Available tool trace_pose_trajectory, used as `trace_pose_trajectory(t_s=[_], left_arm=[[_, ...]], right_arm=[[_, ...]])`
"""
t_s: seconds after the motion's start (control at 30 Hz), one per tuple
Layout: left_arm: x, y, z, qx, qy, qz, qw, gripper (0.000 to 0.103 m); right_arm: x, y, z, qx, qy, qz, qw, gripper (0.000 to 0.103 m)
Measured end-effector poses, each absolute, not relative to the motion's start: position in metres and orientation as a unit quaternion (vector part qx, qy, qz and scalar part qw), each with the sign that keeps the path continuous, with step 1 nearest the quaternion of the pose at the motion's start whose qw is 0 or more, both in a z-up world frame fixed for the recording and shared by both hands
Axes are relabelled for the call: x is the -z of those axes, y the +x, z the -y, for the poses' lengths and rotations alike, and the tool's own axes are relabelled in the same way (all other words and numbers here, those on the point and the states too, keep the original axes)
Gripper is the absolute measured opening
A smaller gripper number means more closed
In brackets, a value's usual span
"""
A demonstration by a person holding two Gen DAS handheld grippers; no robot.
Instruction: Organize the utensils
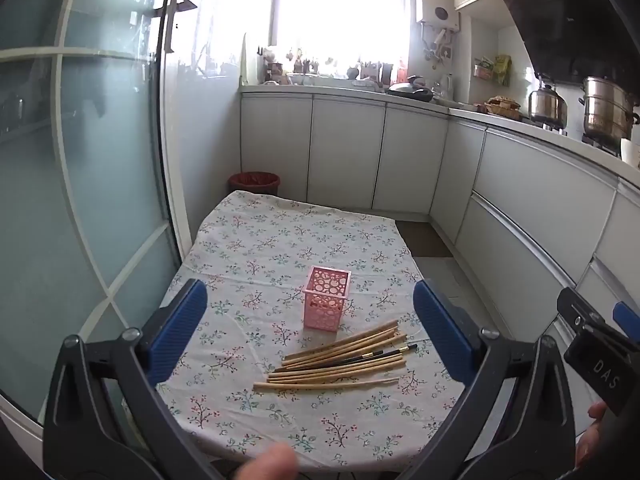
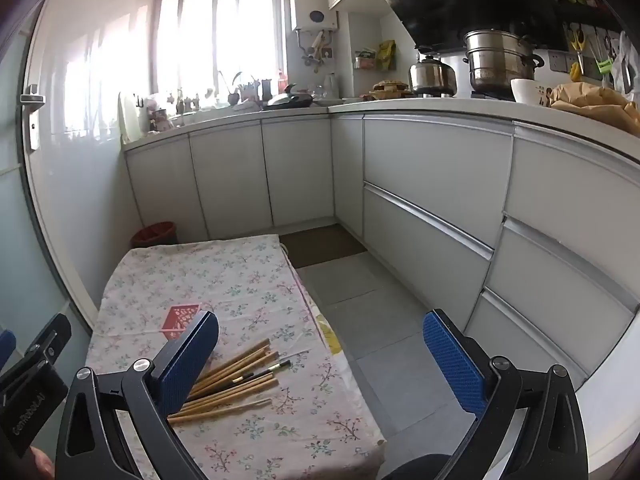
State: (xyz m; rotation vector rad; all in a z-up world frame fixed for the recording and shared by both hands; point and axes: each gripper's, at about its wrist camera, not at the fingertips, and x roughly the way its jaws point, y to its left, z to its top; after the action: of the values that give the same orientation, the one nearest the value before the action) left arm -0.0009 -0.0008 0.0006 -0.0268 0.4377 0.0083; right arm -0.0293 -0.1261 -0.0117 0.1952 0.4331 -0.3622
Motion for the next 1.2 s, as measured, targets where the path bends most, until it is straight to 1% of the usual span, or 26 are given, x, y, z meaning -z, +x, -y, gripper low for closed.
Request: trace_pose_trajectory(t_s=[0.17,0.2,0.23,0.33,0.67,1.2], left_arm=[[0.003,-0.004,0.007,0.017,-0.024,-0.208,0.978,0.102],[0.004,-0.006,0.013,0.02,-0.013,-0.206,0.978,0.102],[0.005,-0.005,0.005,0.018,-0.024,-0.21,0.977,0.102],[0.001,-0.003,0.006,0.013,-0.012,-0.212,0.977,0.103],[-0.001,0.0,0.001,0.007,-0.021,-0.218,0.976,0.102],[0.002,0.0,-0.001,0.012,-0.031,-0.225,0.974,0.102]], right_arm=[[0.012,-0.029,0.126,0.176,0.096,-0.214,0.956,0.103],[0.011,-0.029,0.126,0.175,0.095,-0.215,0.956,0.103],[0.011,-0.029,0.126,0.175,0.093,-0.215,0.956,0.103],[0.008,-0.035,0.124,0.18,0.091,-0.21,0.957,0.103],[0.014,-0.024,0.127,0.18,0.094,-0.225,0.953,0.103],[0.016,-0.026,0.127,0.178,0.095,-0.226,0.953,0.103]])
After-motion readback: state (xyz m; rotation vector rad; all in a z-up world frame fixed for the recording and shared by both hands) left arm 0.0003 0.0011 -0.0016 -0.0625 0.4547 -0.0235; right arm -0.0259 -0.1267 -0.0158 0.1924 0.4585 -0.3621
